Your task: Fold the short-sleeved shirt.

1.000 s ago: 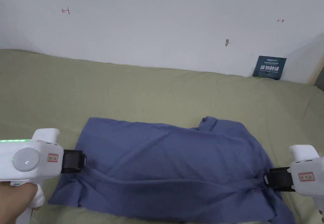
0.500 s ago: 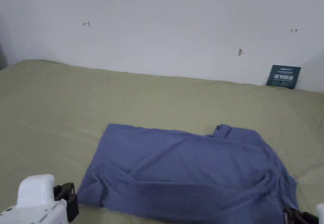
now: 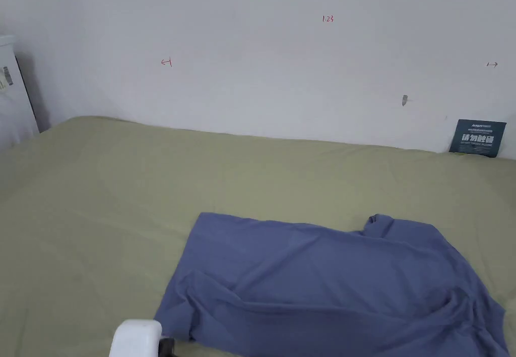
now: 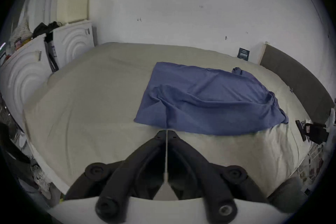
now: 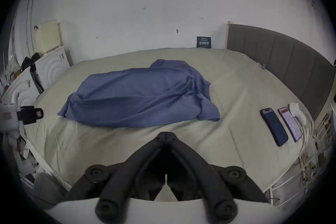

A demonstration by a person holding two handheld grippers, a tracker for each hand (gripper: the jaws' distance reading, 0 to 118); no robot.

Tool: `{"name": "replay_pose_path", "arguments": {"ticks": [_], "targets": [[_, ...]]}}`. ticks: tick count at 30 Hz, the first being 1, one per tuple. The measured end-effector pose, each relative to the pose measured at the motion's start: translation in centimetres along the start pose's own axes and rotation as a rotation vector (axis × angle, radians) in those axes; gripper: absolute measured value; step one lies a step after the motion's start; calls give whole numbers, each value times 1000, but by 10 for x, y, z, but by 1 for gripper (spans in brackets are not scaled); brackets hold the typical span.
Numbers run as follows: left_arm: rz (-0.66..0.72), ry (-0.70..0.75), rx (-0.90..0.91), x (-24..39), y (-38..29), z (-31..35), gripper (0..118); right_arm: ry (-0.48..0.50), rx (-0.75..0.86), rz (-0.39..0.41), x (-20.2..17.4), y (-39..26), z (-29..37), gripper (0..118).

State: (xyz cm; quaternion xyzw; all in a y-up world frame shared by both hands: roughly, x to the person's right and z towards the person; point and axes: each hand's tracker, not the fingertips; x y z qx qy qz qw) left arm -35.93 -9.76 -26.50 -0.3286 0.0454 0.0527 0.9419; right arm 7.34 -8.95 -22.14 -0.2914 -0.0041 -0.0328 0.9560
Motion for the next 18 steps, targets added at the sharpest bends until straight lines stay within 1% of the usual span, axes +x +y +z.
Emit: {"name": "replay_pose_path", "arguments": {"ticks": [1, 2, 3, 4, 5, 7, 9, 11, 12, 13, 14, 15, 16, 17, 18], "targets": [[1, 11, 6, -5, 8, -13, 49, 1, 0, 0, 1, 5, 0, 2], [-8, 3, -32, -8, 16, -27, 74, -1, 0, -7, 5, 8, -1, 2], [-30, -2, -65, -12, 23, -41, 89, -3, 1, -16, 10, 10, -3, 2], [-34, 9, -68, -15, 30, -57, 90, -9, 2, -21, 14, 12, -5, 2], [-48, 5, -122, -17, 37, -69, 91, -16, 4, -26, 18, 15, -7, 2], [-82, -37, -173, -21, 45, -93, 90, -20, 0, -35, 28, 19, -12, 2], [-141, 12, -198, -24, 46, -114, 90, -38, -5, -41, 34, 23, -16, 2], [-149, 42, -253, -26, 46, -132, 90, -58, -3, -36, 42, 25, -23, 2], [-141, 43, -266, -29, 44, -141, 90, -65, -6, -35, 46, 27, -26, 2], [-106, 18, -278, -33, 42, -146, 84, -72, -12, -33, 49, 28, -31, 2], [-65, -11, -280, -36, 40, -146, 74, -74, -12, -34, 54, 29, -35, 2], [-19, -42, -267, -39, 40, -143, 68, -79, -13, -39, 59, 31, -42, 2], [2, -13, -223, -45, 38, -137, 52, -80, -21, -49, 65, 33, -49, 5], [25, -24, -208, -49, 39, -134, 24, -65, -36, -52, 72, 34, -59, 12], [62, -68, -200, -56, 40, -133, 6, -65, -57, -51, 78, 36, -69, 29]]}}
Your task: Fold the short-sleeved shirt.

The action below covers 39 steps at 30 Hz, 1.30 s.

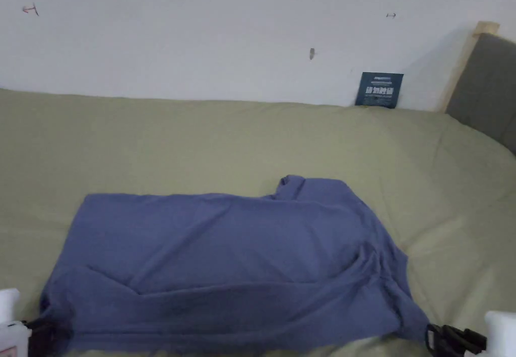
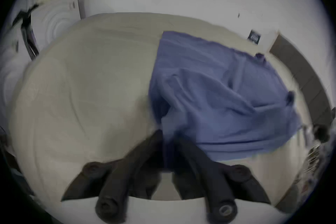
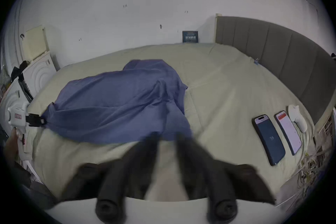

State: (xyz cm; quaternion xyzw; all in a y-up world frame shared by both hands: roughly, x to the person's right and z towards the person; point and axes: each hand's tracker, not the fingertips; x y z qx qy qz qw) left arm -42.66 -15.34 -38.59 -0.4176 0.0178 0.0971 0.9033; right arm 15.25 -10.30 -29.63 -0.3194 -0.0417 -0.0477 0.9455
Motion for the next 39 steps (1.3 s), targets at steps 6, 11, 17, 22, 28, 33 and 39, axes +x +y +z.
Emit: {"name": "replay_pose_path", "arguments": {"ticks": [6, 11, 17, 22, 28, 33, 39], "targets": [[52, -44, 7, 2, -11, 7, 6, 34, -134, 8, 24, 10, -73, 60], [61, -55, 2, 2, -10, 7, 6, 44, -196, -30, 28, 13, -110, 53], [30, -64, 22, 2, -3, 16, 6, 21, -139, 11, 20, 10, -90, 6], [-11, -53, 40, 3, -2, 28, 6, 15, -87, 53, 19, 15, -61, 6], [5, -91, 51, -1, -2, 59, 6, 53, -66, 42, 20, 23, -21, 6], [1, -99, 29, -12, -18, 90, 6, 59, -101, 42, 25, 14, 9, 6], [-6, -93, -32, -31, -60, 123, 6, 44, -183, 64, 35, -18, 47, 6]]}}
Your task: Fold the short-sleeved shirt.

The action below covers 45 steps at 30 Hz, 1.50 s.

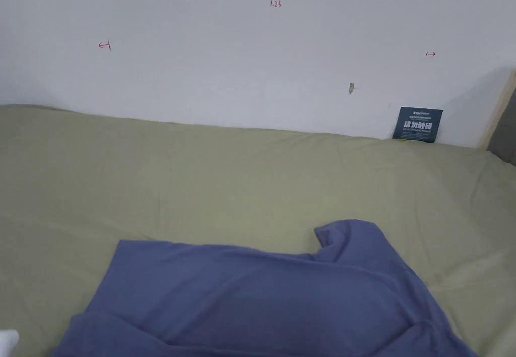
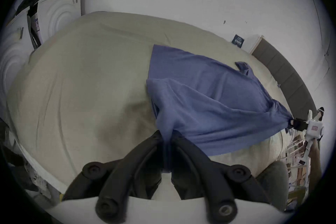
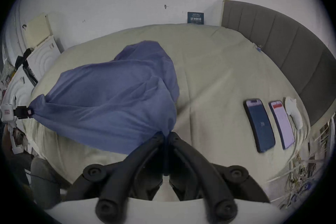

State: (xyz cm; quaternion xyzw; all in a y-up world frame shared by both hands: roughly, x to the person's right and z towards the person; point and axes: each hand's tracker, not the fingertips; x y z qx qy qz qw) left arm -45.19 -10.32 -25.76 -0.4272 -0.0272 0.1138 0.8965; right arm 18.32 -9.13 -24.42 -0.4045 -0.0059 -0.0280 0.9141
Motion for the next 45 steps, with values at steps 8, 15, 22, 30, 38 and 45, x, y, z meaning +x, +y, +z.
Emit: {"name": "replay_pose_path", "arguments": {"ticks": [8, 15, 22, 30, 38, 45], "targets": [[50, 21, -155, -13, -69, -3, 6, -15, -145, -12, 4, -61, 7, 6], [164, -35, -77, -21, -69, 24, 21, 57, -125, -101, 15, -54, 23, 27], [-29, 58, 178, 25, -34, 105, 66, 12, 163, -34, -13, -4, 108, 53], [-76, 6, 363, 153, -3, 100, 65, 44, 302, 82, -117, 26, 108, 50], [-258, 45, 353, 222, -35, 76, 0, 68, 303, 149, -187, -5, 83, 1], [-221, 3, 290, 206, -30, 58, 0, 108, 256, 132, -185, -8, 72, 1]]}}
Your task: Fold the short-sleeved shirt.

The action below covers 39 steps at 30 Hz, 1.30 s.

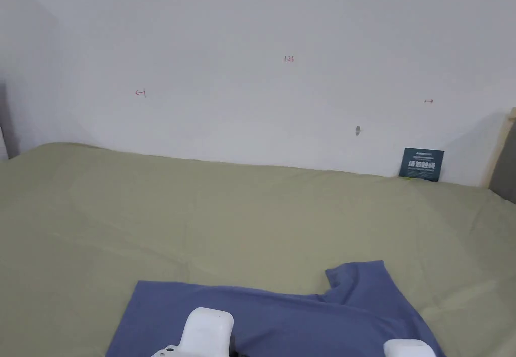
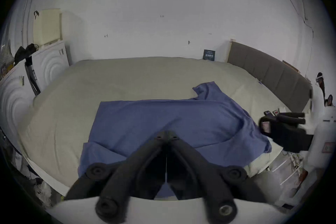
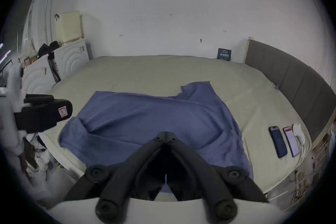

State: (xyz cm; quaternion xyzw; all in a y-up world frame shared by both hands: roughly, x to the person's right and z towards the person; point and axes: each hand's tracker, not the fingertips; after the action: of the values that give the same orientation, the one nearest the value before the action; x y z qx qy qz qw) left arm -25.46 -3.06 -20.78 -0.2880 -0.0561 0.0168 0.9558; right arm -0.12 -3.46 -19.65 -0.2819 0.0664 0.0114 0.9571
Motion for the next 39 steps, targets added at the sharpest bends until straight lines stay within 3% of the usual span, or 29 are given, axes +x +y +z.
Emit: {"name": "replay_pose_path", "arguments": {"ticks": [5, 9, 11, 12, 14, 15, 16, 19, 26, 27, 28, 29, 30, 31, 33, 34, 36, 39], "targets": [[93, 95, -88, -86, 36, -49, 0, -26, -3, -58, 31, 4, -8, 1], [90, 30, -216, -155, 66, -104, 0, -62, -18, -76, 56, 9, -23, 1], [114, 74, -255, -181, 84, -129, 1, -92, -28, -78, 66, 12, -31, 1], [116, 51, -275, -196, 93, -145, 13, -100, -35, -81, 72, 14, -36, 1], [148, 93, -311, -214, 106, -177, 70, -112, -49, -96, 83, 18, -49, 1], [165, 68, -339, -225, 110, -195, 84, -114, -57, -106, 86, 20, -55, 1], [198, 85, -362, -231, 111, -211, 86, -115, -66, -112, 90, 21, -61, 1], [258, 38, -451, -239, 105, -253, 86, -110, -89, -122, 97, 23, -74, 1], [155, 123, -567, -228, 77, -299, 84, -49, -117, -144, 129, 49, -117, 2], [123, 154, -546, -222, 78, -292, 79, -36, -128, -156, 140, 59, -130, 7], [85, 150, -521, -219, 80, -285, 59, -50, -134, -158, 152, 69, -147, 26], [50, 110, -525, -219, 81, -283, 22, -22, -189, -150, 165, 80, -167, 53], [39, 76, -529, -212, 83, -273, 1, -8, -245, -140, 175, 90, -191, 69], [61, 59, -519, -210, 83, -267, 1, -28, -300, -50, 189, 102, -216, 69], [89, 66, -519, -209, 83, -261, 1, -69, -411, 21, 207, 119, -262, 69], [97, 53, -519, -211, 83, -263, 1, -36, -495, 22, 219, 127, -287, 69], [96, 63, -508, -207, 84, -259, 1, -89, -570, 20, 230, 135, -319, 69], [98, 63, -513, -209, 85, -263, 1, 9, -640, -22, 240, 138, -352, 69]]}}
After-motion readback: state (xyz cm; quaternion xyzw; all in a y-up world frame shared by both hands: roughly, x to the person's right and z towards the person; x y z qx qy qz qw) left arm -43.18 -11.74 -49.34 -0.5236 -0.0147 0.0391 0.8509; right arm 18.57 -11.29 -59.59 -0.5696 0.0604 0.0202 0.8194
